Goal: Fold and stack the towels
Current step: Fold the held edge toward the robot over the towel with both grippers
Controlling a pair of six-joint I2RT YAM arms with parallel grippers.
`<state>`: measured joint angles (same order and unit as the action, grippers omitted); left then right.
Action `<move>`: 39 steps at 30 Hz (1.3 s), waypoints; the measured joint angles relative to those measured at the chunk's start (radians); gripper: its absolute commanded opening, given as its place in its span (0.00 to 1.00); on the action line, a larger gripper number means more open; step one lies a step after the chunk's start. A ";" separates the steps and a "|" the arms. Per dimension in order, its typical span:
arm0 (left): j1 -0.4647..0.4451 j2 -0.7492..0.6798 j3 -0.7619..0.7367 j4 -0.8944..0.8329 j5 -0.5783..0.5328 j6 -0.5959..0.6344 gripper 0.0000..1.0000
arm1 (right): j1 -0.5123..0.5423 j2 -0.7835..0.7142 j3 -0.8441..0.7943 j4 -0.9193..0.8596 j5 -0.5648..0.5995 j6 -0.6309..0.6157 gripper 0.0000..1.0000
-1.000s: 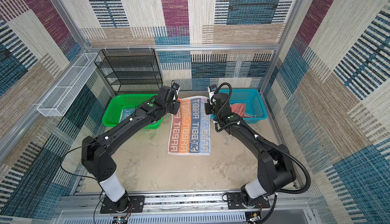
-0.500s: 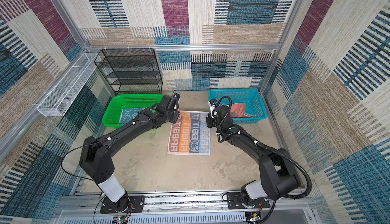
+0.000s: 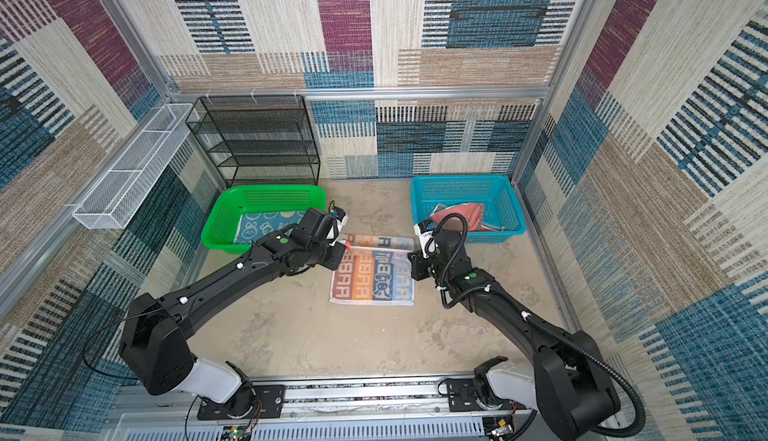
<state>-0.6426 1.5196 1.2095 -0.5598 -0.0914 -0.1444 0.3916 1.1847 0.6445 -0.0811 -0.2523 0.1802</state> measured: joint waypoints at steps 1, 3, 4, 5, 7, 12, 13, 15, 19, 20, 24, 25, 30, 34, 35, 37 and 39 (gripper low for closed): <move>-0.002 -0.002 -0.018 -0.001 0.014 -0.011 0.00 | 0.000 -0.012 -0.017 -0.003 -0.011 0.009 0.00; -0.003 -0.004 -0.043 -0.003 0.035 -0.027 0.00 | 0.001 -0.037 -0.045 -0.012 -0.029 0.026 0.00; -0.004 -0.007 -0.057 -0.003 0.048 -0.040 0.00 | 0.001 -0.053 -0.061 -0.014 -0.037 0.035 0.00; -0.006 -0.010 -0.068 -0.003 0.056 -0.048 0.00 | 0.001 -0.064 -0.072 -0.016 -0.043 0.042 0.00; -0.009 -0.013 -0.091 -0.002 0.075 -0.065 0.00 | 0.001 -0.091 -0.101 -0.019 -0.059 0.055 0.00; -0.013 0.002 -0.136 0.017 0.114 -0.085 0.00 | 0.001 -0.096 -0.164 -0.013 -0.097 0.093 0.00; -0.014 0.010 -0.146 0.023 0.121 -0.089 0.00 | 0.001 -0.089 -0.177 -0.007 -0.105 0.101 0.00; -0.015 0.026 -0.163 0.034 0.133 -0.094 0.00 | 0.001 -0.072 -0.200 0.002 -0.117 0.118 0.00; -0.024 0.050 -0.204 0.076 0.155 -0.109 0.00 | 0.001 -0.048 -0.230 0.016 -0.122 0.144 0.00; -0.027 0.053 -0.216 0.085 0.159 -0.111 0.00 | 0.001 -0.045 -0.235 0.018 -0.123 0.148 0.01; -0.040 0.054 -0.265 0.112 0.166 -0.114 0.11 | 0.001 -0.029 -0.250 0.034 -0.147 0.161 0.09; -0.043 0.050 -0.275 0.116 0.166 -0.114 0.15 | 0.001 -0.024 -0.251 0.037 -0.150 0.162 0.11; -0.051 -0.011 -0.323 0.125 0.141 -0.114 0.27 | 0.001 0.002 -0.245 0.034 -0.182 0.162 0.27; -0.058 -0.080 -0.359 0.147 0.123 -0.106 0.28 | 0.000 0.007 -0.220 0.024 -0.211 0.154 0.40; -0.059 -0.103 -0.371 0.153 0.123 -0.103 0.29 | 0.000 0.006 -0.216 0.022 -0.218 0.144 0.42; -0.061 -0.146 -0.393 0.161 0.121 -0.096 0.30 | 0.000 0.002 -0.213 0.016 -0.236 0.135 0.46; -0.066 -0.203 -0.417 0.168 0.120 -0.090 0.33 | 0.000 -0.005 -0.208 0.004 -0.248 0.135 0.49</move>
<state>-0.7090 1.3163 0.7921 -0.3920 0.0288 -0.2340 0.3916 1.1801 0.4370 -0.0769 -0.5003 0.3153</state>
